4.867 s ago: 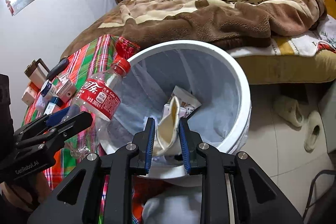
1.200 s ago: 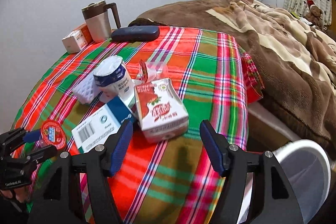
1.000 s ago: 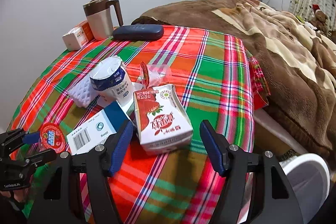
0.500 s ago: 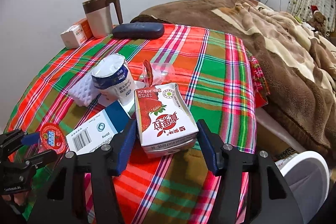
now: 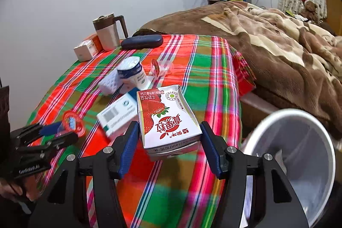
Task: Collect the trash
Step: 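Carry the plastic cup and juice box over the white bin with both grippers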
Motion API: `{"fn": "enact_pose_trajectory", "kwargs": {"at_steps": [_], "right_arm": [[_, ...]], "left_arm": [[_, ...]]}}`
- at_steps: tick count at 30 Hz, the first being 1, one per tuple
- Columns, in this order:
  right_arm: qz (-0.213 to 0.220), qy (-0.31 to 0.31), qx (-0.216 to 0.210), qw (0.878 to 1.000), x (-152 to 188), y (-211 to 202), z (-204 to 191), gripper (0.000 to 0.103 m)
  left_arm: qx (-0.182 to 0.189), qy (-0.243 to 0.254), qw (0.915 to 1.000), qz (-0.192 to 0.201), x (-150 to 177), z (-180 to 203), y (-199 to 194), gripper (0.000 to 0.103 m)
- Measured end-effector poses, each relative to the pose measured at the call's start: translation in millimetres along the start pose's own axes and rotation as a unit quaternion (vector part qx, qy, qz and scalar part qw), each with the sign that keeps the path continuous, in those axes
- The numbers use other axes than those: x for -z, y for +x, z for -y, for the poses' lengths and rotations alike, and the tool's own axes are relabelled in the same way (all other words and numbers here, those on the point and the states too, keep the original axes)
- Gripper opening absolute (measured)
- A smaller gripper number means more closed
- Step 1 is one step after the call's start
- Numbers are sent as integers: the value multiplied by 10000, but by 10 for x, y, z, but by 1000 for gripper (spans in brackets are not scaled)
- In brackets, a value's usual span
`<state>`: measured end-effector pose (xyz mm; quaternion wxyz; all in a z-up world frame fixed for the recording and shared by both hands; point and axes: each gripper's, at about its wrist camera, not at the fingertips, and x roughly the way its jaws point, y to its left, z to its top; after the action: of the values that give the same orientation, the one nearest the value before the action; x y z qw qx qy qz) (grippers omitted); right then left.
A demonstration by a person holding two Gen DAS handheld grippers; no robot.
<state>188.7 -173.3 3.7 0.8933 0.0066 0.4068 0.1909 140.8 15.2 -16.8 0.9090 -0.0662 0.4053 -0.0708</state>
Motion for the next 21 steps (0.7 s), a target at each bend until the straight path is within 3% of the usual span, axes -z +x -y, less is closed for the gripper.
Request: {"fn": "enact_pose_trajectory", "kwargs": {"at_steps": [21], "right_arm": [[193,433,223,9986,358,-466,227,59]], "left_arm": [[263,490,9983,168,24,599,-249,52]]}}
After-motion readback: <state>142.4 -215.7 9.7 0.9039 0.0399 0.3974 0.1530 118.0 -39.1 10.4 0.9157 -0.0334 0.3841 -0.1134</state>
